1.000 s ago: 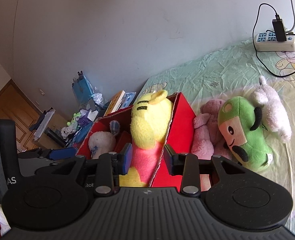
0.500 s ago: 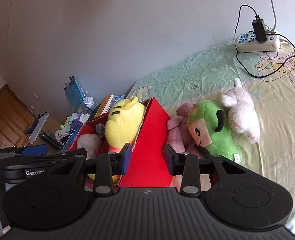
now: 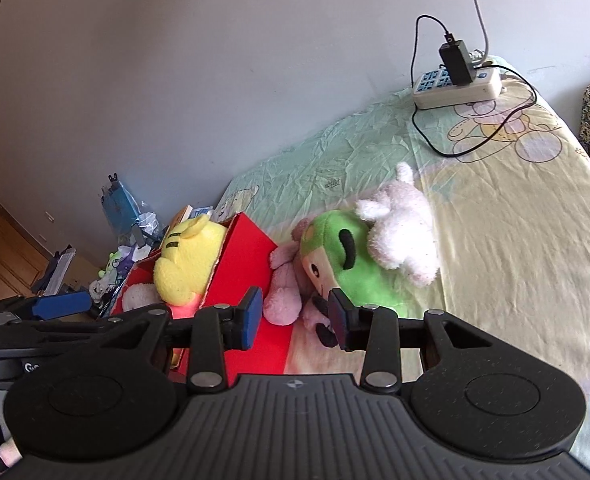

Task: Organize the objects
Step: 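Release the tiger plush and move the right gripper to the white plush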

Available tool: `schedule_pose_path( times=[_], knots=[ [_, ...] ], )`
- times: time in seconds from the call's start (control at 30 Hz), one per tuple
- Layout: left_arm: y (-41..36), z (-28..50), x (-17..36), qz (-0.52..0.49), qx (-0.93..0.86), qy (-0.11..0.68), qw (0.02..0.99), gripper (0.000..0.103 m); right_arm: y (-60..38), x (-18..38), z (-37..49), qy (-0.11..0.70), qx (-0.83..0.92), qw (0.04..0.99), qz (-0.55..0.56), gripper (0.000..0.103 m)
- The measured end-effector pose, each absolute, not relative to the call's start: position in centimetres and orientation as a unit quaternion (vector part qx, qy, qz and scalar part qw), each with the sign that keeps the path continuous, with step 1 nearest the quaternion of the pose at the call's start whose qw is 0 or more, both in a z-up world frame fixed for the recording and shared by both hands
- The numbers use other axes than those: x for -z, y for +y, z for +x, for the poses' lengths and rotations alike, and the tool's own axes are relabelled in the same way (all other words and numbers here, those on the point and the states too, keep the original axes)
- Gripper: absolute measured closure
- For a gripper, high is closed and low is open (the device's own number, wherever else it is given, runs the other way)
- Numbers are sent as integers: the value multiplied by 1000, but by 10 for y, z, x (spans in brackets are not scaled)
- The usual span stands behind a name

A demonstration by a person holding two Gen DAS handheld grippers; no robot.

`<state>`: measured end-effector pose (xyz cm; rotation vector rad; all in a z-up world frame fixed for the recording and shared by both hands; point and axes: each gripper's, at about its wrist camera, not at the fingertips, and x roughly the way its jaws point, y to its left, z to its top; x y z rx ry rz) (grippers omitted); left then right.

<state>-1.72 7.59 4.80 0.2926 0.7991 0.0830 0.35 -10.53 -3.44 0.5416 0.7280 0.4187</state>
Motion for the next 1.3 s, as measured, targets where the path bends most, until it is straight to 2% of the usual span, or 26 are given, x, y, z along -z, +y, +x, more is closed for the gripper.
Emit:
schedule_pose_path(
  times=[0.53,1.07,1.3],
  knots=[
    [23,4,-11,159,26,429,889,1,-157,62,-3,371,-130,874,285,63],
    [23,38,65,139,73,506,848,1,-160,98,10,406,-82,858,302,62],
    [32,44,85,115,97,509,848,1,-151,99,24,407,-84,862,290,62]
  ],
)
